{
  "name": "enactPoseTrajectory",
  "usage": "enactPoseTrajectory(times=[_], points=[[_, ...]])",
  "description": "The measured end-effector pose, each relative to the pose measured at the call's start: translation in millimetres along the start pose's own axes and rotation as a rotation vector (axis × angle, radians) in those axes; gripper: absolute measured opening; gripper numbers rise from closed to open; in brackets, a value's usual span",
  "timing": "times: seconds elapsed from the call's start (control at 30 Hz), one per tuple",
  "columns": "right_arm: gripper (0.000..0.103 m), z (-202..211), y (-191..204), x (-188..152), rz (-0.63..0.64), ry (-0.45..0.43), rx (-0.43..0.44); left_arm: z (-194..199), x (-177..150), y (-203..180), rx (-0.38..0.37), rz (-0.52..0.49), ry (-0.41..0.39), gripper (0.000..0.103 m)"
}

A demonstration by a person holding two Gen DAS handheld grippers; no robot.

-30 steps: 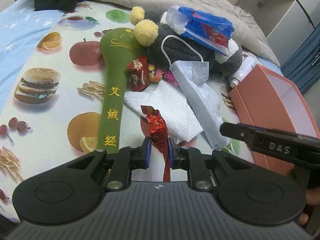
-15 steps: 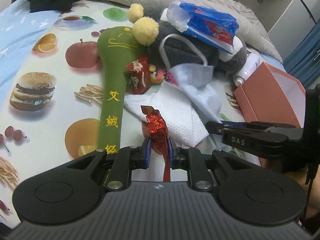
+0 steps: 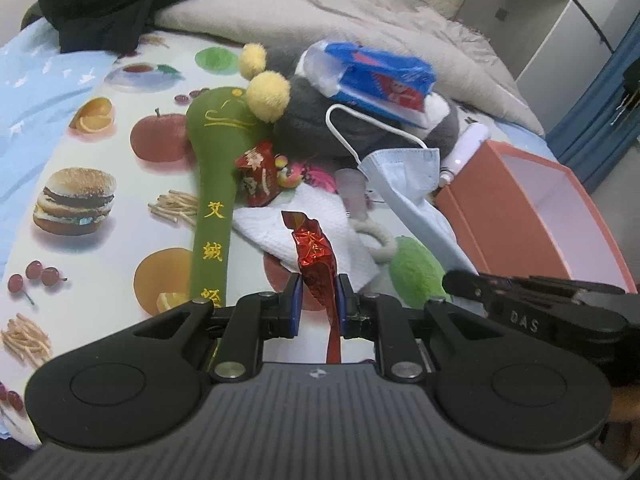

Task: Organize soft objects
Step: 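Lift the red wrapper with the left gripper while the right gripper lifts the blue mask, then carry the red wrapper and blue mask over the pink box with both grippers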

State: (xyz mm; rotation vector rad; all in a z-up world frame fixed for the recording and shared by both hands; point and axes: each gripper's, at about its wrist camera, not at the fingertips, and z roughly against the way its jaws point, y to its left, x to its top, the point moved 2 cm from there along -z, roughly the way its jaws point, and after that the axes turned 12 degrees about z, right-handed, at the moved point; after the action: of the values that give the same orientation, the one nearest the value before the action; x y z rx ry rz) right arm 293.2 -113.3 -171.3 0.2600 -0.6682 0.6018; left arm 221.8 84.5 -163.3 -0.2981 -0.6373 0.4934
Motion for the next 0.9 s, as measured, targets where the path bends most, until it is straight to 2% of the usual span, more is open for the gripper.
enactPoseTrajectory(times=[0.4,0.67,0.9], points=[[0.008,81,17,-16,-0.073,-0.084,-0.012,51,-20,-19,-0.047,-0.033,-0.043,0.020],[0.008,118,24,-22,-0.102,-0.128,-0.028,76,-26,-36,-0.084,-0.064,-0.065,0.020],[0.008,149,15,-33,-0.137,-0.163,-0.072,93,-36,-60,-0.136,-0.103,-0.073,0.020]])
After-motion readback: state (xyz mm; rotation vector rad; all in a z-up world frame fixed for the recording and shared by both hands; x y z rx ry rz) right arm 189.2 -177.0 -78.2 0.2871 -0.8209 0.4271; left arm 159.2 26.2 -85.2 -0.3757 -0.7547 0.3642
